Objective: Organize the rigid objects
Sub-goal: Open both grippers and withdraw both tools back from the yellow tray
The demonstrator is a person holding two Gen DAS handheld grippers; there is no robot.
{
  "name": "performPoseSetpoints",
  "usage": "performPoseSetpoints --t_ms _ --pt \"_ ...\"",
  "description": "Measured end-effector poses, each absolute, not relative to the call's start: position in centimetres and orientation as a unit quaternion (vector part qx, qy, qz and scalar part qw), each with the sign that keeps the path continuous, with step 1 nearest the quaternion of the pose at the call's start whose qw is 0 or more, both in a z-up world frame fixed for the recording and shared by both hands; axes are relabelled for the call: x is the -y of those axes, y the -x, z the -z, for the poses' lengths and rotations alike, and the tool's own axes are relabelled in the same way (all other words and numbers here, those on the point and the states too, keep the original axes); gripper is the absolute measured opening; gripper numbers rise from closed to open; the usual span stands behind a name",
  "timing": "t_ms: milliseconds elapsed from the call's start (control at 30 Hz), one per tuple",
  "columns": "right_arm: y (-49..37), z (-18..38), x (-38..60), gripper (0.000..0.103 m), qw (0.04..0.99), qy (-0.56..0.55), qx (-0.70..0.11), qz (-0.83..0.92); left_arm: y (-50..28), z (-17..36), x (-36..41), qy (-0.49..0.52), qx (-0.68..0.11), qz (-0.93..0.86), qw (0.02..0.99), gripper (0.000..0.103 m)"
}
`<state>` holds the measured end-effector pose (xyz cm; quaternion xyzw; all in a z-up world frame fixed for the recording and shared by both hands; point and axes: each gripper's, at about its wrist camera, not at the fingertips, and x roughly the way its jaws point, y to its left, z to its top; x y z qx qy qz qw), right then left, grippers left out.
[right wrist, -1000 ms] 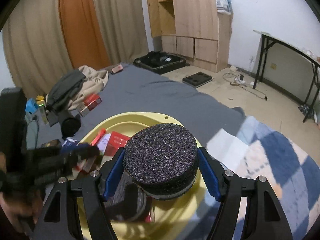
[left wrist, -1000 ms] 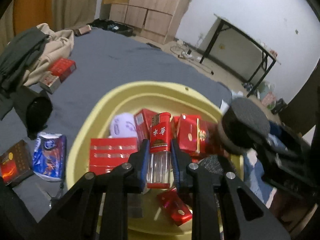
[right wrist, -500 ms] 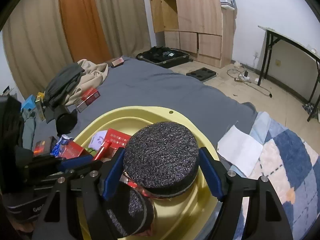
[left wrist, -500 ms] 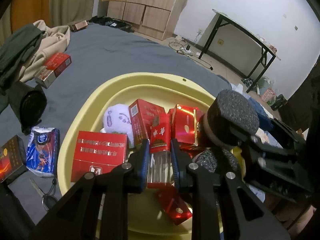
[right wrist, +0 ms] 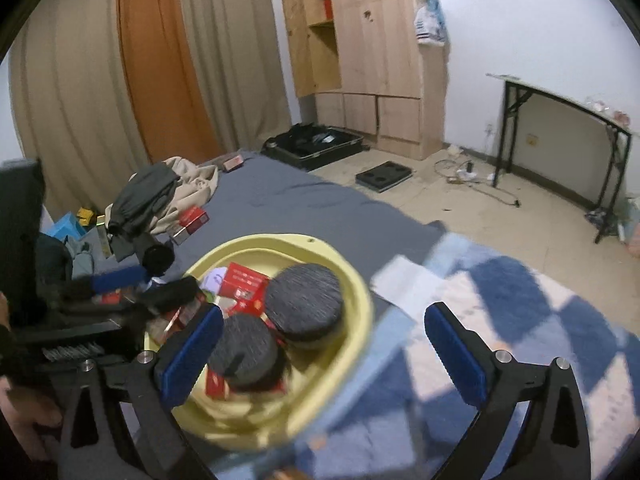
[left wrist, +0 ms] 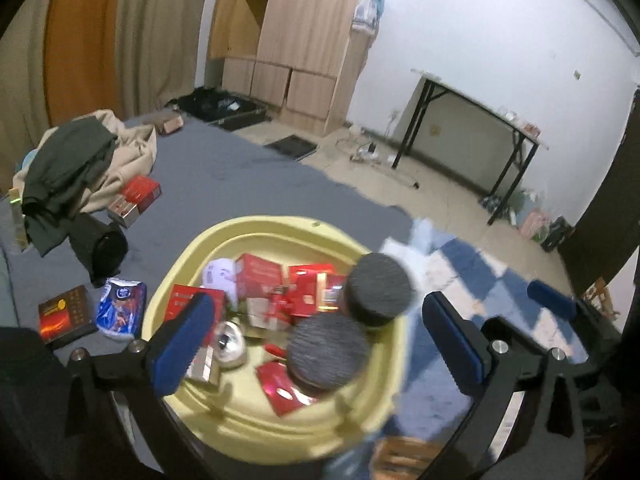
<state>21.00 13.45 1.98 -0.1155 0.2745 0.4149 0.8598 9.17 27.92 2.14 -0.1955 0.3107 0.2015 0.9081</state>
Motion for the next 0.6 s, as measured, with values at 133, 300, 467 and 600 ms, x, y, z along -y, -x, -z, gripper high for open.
performPoseSetpoints --t_ms 133,300,467,600 --pt "-18.4 -3.9 -8.8 0.103 0.872 0.128 -0.273 -0.385 -7.3 -4.4 -24.2 0.176 -0.292 -0.208 0.917 0.103" --pt "-15.5 -5.7 -2.8 0.103 0.885 0.106 -0.266 -0.367 -5.2 -4.0 -21.1 0.203 -0.302 -0.209 0.908 0.103" --pt "-13.3 -5.4 -0.9 0.103 0.886 0.136 -0.245 -0.371 -4.3 -1.9 -18.3 0.189 -0.326 -0.231 0.897 0.103" --pt "-14.1 -3.0 -1.3 0.103 0.877 0.131 -0.251 -0.389 -3.5 2.8 -16.9 0.226 -0.343 -0.283 0.867 0.103"
